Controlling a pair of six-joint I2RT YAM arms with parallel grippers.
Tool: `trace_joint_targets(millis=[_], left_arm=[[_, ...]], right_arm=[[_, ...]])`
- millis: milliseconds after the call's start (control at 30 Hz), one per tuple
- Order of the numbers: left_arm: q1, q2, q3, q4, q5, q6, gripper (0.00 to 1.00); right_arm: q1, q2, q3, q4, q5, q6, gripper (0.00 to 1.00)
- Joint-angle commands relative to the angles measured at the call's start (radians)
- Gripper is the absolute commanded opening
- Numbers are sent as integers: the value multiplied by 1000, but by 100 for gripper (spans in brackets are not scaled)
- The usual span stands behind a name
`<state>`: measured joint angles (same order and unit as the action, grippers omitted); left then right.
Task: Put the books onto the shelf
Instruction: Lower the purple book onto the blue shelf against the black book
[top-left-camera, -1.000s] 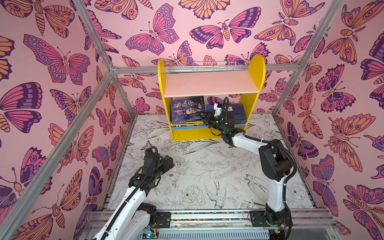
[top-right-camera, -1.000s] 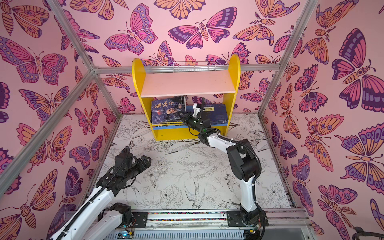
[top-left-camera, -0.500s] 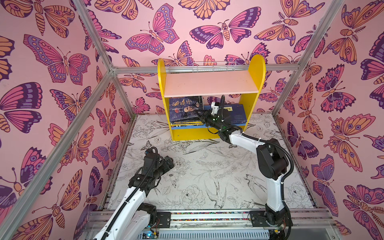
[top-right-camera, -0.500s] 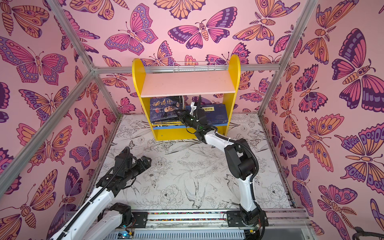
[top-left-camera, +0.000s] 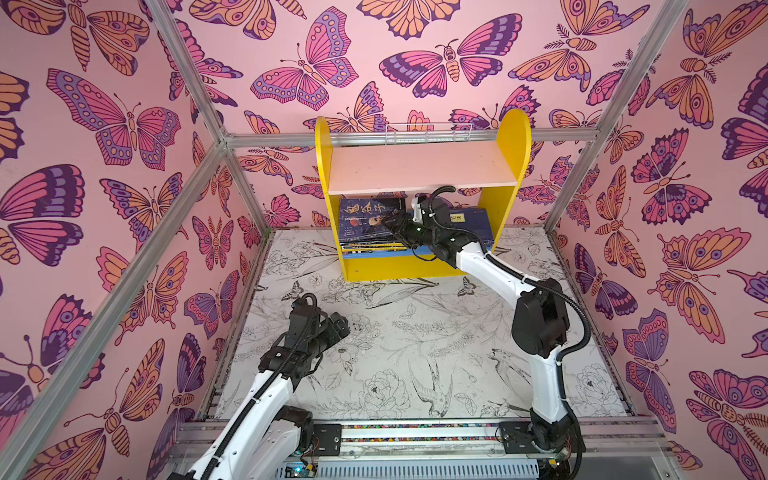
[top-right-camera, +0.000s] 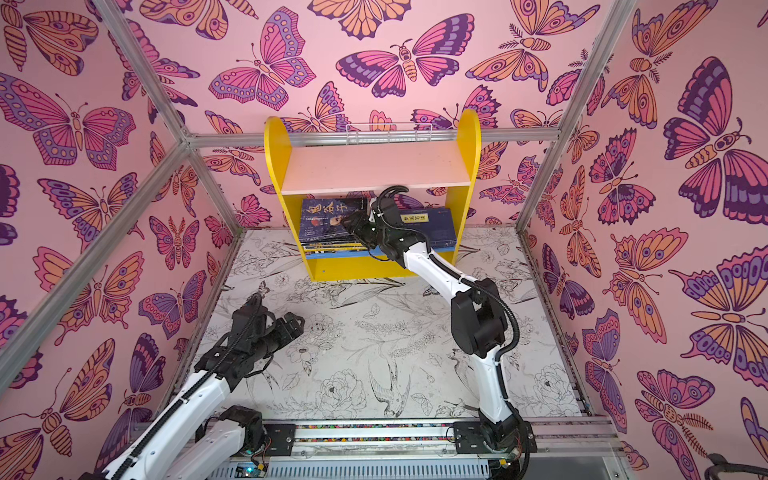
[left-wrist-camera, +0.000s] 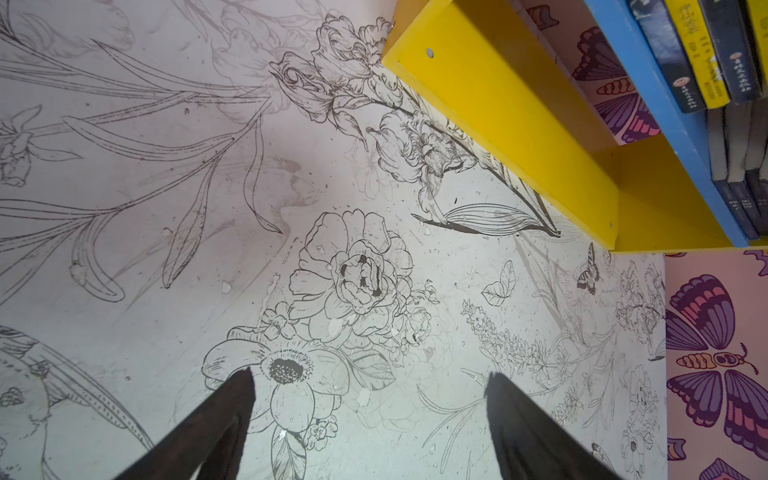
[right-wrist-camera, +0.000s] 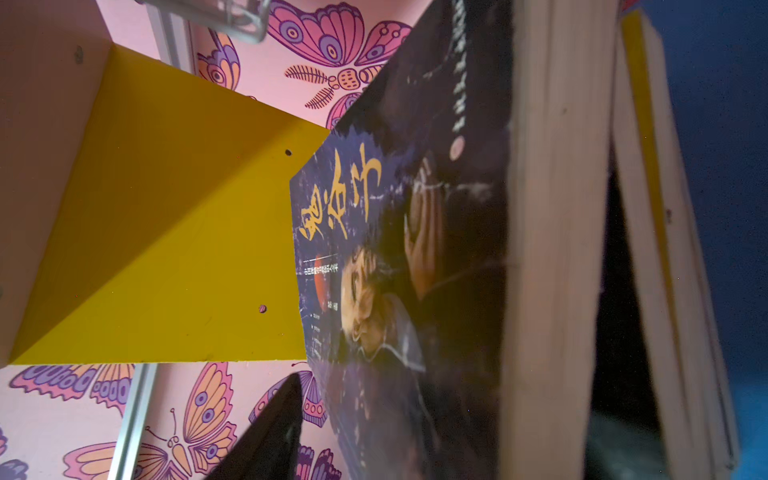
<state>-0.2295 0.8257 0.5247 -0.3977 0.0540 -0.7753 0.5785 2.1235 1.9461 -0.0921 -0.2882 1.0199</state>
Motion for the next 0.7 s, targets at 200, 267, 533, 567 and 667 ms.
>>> trace_joint_targets(millis=[200, 267, 533, 567, 667], left_arm=[[4, 10, 12, -16, 12, 13, 89], [4, 12, 12, -18, 14, 14, 89], [4, 21, 21, -18, 9, 16, 90], [4, 23, 23, -18, 10, 18, 90], [5, 33, 29, -17, 10, 21, 90]], right_arm=[[4, 34, 228, -270, 88, -215, 71], [4, 35, 260, -318, 127, -260, 72], [4, 44, 400, -515, 275, -480, 77], [4, 40, 401, -528, 291, -501, 77], [4, 29, 396, -547, 303, -552, 78]])
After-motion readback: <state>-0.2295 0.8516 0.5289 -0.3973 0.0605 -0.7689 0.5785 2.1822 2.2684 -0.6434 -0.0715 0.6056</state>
